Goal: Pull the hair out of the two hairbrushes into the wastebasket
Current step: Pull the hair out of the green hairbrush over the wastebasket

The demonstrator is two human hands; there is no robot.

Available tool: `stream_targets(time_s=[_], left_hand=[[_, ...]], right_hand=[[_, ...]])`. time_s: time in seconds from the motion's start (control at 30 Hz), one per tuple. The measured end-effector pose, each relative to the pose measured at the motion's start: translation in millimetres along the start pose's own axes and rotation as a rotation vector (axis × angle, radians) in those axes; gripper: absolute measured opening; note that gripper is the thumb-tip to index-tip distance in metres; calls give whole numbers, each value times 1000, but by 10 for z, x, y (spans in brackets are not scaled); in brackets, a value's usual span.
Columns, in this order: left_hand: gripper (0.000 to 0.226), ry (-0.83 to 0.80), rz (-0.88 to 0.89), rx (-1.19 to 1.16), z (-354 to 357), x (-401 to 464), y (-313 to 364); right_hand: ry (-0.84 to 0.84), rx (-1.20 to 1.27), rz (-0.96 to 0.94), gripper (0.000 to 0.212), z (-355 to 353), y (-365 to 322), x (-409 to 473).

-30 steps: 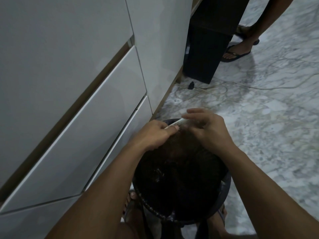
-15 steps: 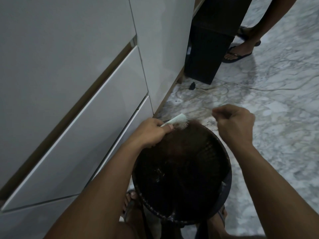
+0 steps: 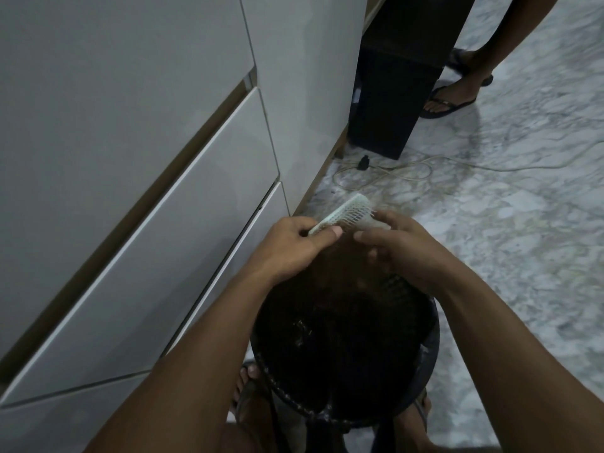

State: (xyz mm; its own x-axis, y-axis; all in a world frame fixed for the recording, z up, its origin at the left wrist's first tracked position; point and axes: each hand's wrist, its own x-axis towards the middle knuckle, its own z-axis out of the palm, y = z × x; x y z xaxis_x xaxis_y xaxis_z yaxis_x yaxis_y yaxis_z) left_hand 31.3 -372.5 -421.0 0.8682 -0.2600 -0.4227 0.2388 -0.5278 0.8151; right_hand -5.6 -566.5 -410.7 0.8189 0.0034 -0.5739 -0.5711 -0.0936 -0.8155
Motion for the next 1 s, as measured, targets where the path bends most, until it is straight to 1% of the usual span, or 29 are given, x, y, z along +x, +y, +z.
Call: stream_targets(time_s=[0.1, 0.13, 0.2, 0.3, 0.4, 0.47, 0.53, 0.57, 0.6, 0.67, 0.7, 0.8, 0.9, 0.97, 1.0], left_hand=[[36, 112, 12, -33, -19, 22, -10], [38, 139, 7, -36, -32, 31, -18], [39, 168, -14, -16, -53, 36, -26], [38, 257, -30, 38, -84, 60, -50], [47, 330, -26, 13, -110, 99, -66], [50, 308, -13, -6, -103, 101, -69], [44, 247, -2, -18, -81, 75, -49], [40, 209, 2, -29, -65, 61, -39], [38, 179, 6, -35, -49, 51, -37], [37, 141, 25, -17, -19, 39, -28], [36, 128, 32, -4, -9, 33, -21], [33, 82, 59, 12, 8, 16, -6], [34, 44, 85, 9, 24, 3, 5], [33, 40, 99, 0, 33, 6, 8], [34, 44, 104, -5, 36, 7, 7]], right_hand=[[-19, -119, -48, 23, -1, -22, -46], [-12, -155, -71, 19, -3, -21, -54], [36, -244, -110, 23, -11, -11, -46], [175, -404, -99, 26, -76, -8, -10], [278, -556, -82, 27, -171, 12, 15], [262, -614, -63, 26, -195, 33, -1], [183, -653, -55, 18, -166, 48, -22], [142, -636, -61, 14, -130, 37, -47], [113, -605, -70, 23, -95, 19, -66], [96, -509, -88, 57, -42, -21, -90], [103, -445, -100, 70, -12, -49, -107], [102, -219, -141, 93, 62, -72, -107], [28, 13, -93, 99, 104, -31, -63], [-28, 71, -79, 89, 109, -1, -34], [-41, 64, -88, 77, 111, -4, -37]])
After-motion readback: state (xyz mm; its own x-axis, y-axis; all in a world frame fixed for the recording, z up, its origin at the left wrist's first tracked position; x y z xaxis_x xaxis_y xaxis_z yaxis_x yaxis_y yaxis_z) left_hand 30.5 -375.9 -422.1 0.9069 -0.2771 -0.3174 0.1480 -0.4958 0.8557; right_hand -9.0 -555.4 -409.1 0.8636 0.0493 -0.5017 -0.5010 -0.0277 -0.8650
